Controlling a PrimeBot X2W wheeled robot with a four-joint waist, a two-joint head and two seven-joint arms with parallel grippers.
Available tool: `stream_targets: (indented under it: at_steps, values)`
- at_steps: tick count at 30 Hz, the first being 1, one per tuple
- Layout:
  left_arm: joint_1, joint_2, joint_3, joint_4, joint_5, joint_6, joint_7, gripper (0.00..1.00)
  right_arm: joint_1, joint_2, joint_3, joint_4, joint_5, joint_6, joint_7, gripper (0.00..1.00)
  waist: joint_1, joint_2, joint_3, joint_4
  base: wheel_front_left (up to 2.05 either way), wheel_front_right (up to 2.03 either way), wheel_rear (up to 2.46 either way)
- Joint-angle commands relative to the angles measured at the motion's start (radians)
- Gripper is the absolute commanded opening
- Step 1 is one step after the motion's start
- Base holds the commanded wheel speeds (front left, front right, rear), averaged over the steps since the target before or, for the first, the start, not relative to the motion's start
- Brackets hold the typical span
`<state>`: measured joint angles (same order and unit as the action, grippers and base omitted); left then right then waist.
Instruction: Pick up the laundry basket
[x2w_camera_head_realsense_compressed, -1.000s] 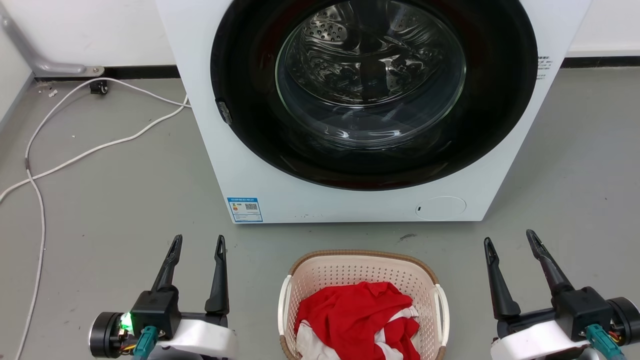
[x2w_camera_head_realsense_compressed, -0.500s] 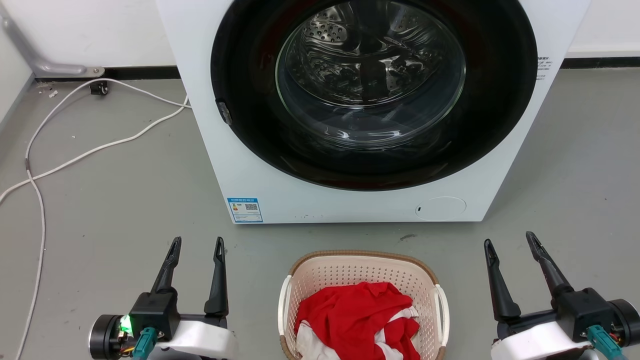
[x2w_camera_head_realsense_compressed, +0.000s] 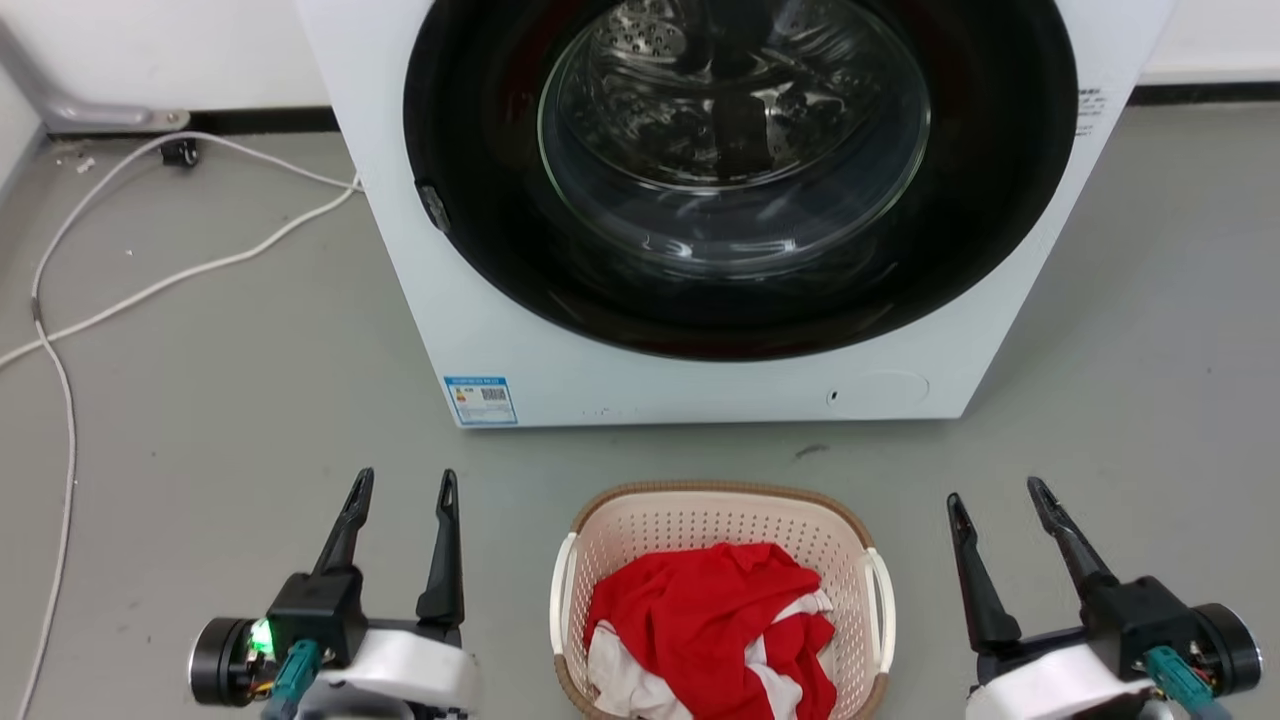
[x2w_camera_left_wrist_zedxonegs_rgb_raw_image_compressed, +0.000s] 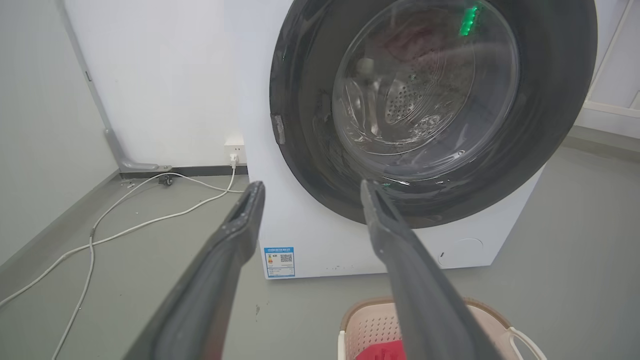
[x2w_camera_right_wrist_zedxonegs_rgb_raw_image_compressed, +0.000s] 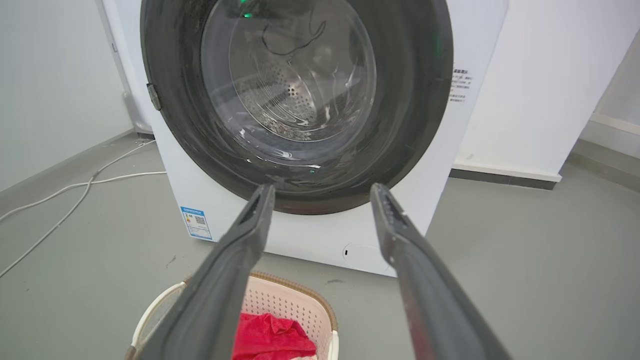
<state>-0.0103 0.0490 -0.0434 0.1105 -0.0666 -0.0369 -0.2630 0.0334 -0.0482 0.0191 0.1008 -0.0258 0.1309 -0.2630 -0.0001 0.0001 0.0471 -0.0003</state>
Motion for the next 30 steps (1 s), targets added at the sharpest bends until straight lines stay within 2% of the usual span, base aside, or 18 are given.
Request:
stream_targets:
  at_steps: [1,16,20,30]
  values:
    - [-0.032,0.002,-0.004,0.021,-0.003,-0.007,-0.003,1.0,-0.029,-0.004,0.002,0.023,-0.009,0.0,-0.003,1.0,0.0001,-0.0001,0.027,-0.001,0.0,0.0,0.0]
    - [-0.304,0.005,0.002,0.339,0.019,-0.057,-0.003,1.0,-0.289,-0.003,-0.009,0.346,-0.089,0.0,-0.003,1.0,0.0001,-0.0001,0.288,-0.026,0.0,0.0,0.0]
    - [-0.403,0.008,-0.014,0.452,0.019,-0.072,-0.003,1.0,-0.375,-0.003,-0.033,0.443,-0.131,0.0,-0.003,1.0,0.0001,-0.0001,0.374,-0.032,0.0,0.0,0.0]
    - [-0.573,0.021,-0.053,0.686,0.008,-0.089,-0.003,1.0,-0.539,-0.003,-0.038,0.635,-0.187,0.0,-0.003,1.0,0.0001,-0.0001,0.507,-0.045,0.0,0.0,0.0]
